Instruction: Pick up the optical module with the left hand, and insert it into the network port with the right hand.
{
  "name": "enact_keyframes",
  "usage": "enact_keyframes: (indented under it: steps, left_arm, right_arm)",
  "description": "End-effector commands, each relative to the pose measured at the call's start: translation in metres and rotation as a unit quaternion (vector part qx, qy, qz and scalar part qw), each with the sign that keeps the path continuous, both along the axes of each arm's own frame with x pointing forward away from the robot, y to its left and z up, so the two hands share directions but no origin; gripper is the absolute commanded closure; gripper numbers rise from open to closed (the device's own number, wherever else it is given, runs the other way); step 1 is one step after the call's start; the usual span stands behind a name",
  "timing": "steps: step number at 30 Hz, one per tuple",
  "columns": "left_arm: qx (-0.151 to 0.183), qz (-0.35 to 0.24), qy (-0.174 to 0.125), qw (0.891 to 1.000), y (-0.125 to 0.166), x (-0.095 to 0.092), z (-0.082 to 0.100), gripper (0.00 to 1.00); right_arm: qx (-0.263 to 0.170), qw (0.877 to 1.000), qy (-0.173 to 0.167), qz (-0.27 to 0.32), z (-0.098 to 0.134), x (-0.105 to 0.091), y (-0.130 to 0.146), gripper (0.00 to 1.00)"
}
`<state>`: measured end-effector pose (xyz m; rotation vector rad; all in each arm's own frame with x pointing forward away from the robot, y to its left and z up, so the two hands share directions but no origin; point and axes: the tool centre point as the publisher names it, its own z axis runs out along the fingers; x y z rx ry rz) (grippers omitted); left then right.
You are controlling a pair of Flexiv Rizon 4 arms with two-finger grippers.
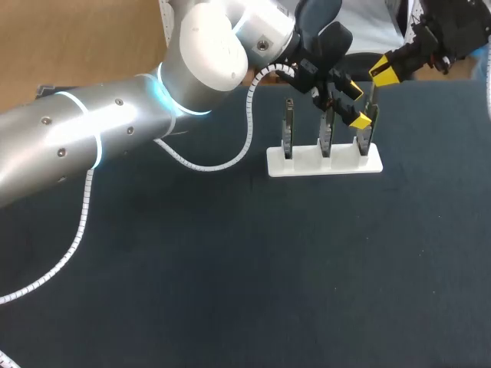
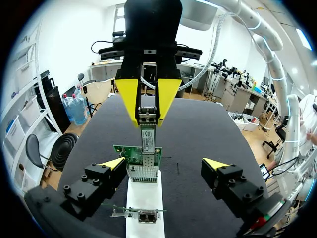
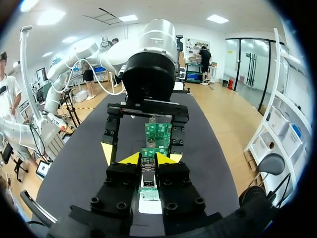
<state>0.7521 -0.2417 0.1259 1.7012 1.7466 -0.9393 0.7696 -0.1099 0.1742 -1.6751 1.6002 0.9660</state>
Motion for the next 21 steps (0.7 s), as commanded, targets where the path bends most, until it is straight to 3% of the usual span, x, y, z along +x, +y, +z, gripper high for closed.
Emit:
enact_keyframes:
  steps: [1,21]
  left_arm:
    - [0.002,-0.002,0.001,1.0,-0.0012,0.0024,0.0001,0.0]
    - [0.002,-0.002,0.001,1.0,-0.0012,0.0024,0.0001,0.0]
  right_arm:
    - [0.0,1.0,-0.002,-0.005,-0.0004,-0.0041,-0.0004,1.0]
    - [0.003,1.0,-0.009,-0.002,0.0024,-0.0018,-0.0007,1.0]
